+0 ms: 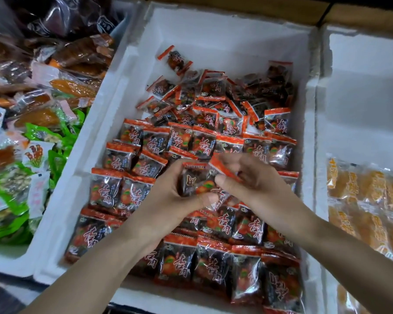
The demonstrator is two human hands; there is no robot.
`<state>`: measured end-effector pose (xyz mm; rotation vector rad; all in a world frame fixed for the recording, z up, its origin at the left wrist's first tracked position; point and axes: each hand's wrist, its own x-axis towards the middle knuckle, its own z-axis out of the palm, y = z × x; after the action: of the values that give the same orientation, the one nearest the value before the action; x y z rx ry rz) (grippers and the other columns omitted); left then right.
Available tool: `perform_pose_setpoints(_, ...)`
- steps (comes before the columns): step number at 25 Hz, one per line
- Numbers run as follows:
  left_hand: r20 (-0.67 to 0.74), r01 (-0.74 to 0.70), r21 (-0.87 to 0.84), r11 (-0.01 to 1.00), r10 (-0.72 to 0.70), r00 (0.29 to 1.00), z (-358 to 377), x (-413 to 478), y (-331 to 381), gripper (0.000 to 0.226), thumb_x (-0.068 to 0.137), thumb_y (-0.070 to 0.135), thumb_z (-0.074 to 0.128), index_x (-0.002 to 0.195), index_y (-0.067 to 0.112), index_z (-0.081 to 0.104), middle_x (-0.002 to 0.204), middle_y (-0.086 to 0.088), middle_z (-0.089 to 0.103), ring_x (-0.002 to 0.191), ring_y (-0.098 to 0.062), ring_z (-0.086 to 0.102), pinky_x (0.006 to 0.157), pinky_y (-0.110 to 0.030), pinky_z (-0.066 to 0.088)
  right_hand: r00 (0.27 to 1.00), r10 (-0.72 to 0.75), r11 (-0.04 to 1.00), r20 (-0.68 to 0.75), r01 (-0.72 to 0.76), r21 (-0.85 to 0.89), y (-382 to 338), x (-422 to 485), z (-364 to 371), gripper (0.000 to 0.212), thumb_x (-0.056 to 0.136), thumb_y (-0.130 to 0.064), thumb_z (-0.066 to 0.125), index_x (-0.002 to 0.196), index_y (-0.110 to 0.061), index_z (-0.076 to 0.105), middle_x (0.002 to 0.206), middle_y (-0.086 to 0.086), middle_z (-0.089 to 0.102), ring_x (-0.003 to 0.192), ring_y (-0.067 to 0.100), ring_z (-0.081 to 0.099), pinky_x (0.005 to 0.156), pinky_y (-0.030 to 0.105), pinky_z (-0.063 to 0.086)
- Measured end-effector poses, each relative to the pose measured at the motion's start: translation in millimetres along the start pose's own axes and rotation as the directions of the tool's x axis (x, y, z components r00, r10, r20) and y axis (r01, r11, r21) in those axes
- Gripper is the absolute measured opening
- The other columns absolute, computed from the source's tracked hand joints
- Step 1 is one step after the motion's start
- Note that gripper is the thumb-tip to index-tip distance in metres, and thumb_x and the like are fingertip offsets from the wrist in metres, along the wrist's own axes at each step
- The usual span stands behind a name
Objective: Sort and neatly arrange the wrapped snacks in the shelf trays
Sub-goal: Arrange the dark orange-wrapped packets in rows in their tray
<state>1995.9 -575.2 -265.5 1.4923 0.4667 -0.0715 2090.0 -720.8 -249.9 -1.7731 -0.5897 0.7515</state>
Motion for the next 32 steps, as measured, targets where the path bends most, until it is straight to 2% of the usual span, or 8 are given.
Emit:
perform_pose_setpoints(3,-0.104,0.002,0.124,0.992,0.011,0.995,-15.5,-6.0,-6.1,0.059,0.066,0.002,0.081,0.111,0.028,0.053,0.096,0.012,0.070,0.090,-0.002,0.067,0.078,-0.021,0.051,0.998,0.043,0.989,0.037,-0.037,-0.143,0.0,2.0,12.7,0.015,0.082,-0.024,0.068,0.091,-0.034,0.063,0.077,-0.013,0.068,0.080,0.000,0.066,0.071,0.012,0.052)
perform_pose_setpoints(5,-0.160,-0.013,0.187,0.982,0.043,0.986,-28.9,-12.1,-9.5,0.056,0.071,0.004,0.078,0.110,0.033,0.051,0.097,0.018,0.069,0.095,0.001,0.064,0.084,-0.022,0.048,0.996,0.090,0.981,-0.001,-0.089,-0.170,0.9,6.5,24.3,0.002,0.083,-0.026,0.067,0.083,-0.025,0.065,0.080,-0.008,0.068,0.080,0.005,0.067,0.078,0.027,0.056)
perform_pose_setpoints(11,-0.529,-0.020,0.269,0.963,0.165,0.832,-111.6,-28.2,-19.7,0.033,0.085,0.012,0.066,0.114,0.016,0.050,0.103,0.002,0.067,0.100,-0.014,0.063,0.088,-0.033,0.051,0.995,0.063,0.951,-0.076,-0.083,-0.299,-7.0,26.2,74.2,0.016,0.083,-0.027,0.067,0.079,-0.012,0.070,0.078,0.003,0.070,0.073,0.014,0.066,0.080,0.039,0.051)
perform_pose_setpoints(17,-0.546,-0.064,0.330,0.942,0.246,0.801,-145.7,-56.9,-11.8,0.024,0.086,0.006,0.064,0.104,0.020,0.055,0.067,0.014,0.054,0.044,0.008,0.051,0.040,-0.006,0.035,0.982,0.023,0.906,0.185,0.058,-0.419,-16.6,35.1,163.7,0.012,0.084,-0.029,0.068,0.095,-0.026,0.072,0.095,-0.013,0.069,0.084,-0.002,0.060,0.081,0.021,0.049)
perform_pose_setpoints(20,-0.607,-0.055,0.230,0.972,0.187,0.773,-152.7,-63.7,-21.2,0.027,0.083,0.007,0.068,0.097,0.024,0.053,0.077,0.010,0.062,0.056,0.009,0.056,0.049,-0.007,0.039,0.972,0.004,0.876,0.234,0.109,-0.470,-14.9,43.1,186.3,0.016,0.086,-0.025,0.067,0.101,-0.022,0.070,0.098,-0.009,0.069,0.077,-0.004,0.052,0.069,0.008,0.043)
perform_pose_setpoints(24,-0.565,-0.040,0.145,0.989,0.116,0.817,-154.9,-75.0,-33.9,0.019,0.085,0.013,0.065,0.091,0.029,0.058,0.079,0.020,0.067,0.073,0.007,0.061,0.069,-0.014,0.050,0.960,-0.038,0.841,0.278,0.181,-0.509,-12.7,50.0,193.1,0.021,0.084,-0.022,0.069,0.104,-0.021,0.062,0.094,-0.013,0.058,0.086,-0.001,0.051,0.081,0.022,0.047)
perform_pose_setpoints(28,-0.481,-0.069,0.008,0.998,0.065,0.874,-155.6,-87.5,-36.8,0.023,0.086,0.013,0.064,0.095,0.034,0.062,0.086,0.027,0.068,0.080,0.006,0.064,0.074,-0.017,0.054,0.979,-0.089,0.912,0.185,0.155,-0.380,-18.9,39.0,182.7,0.017,0.093,-0.022,0.052,0.099,-0.037,0.047,0.093,-0.023,0.053,0.089,-0.005,0.056,0.070,0.012,0.047)
perform_pose_setpoints(32,-0.328,-0.039,0.089,0.995,0.066,0.942,-147.1,-90.0,-34.5,0.023,0.080,0.012,0.068,0.097,0.027,0.064,0.081,0.015,0.069,0.070,0.000,0.065,0.062,-0.011,0.048,0.976,0.022,0.999,0.218,-0.028,0.026,-42.0,28.5,162.7,0.019,0.087,-0.038,0.050,0.102,-0.030,0.059,0.081,0.001,0.070,0.074,0.010,0.068,0.065,0.026,0.057)
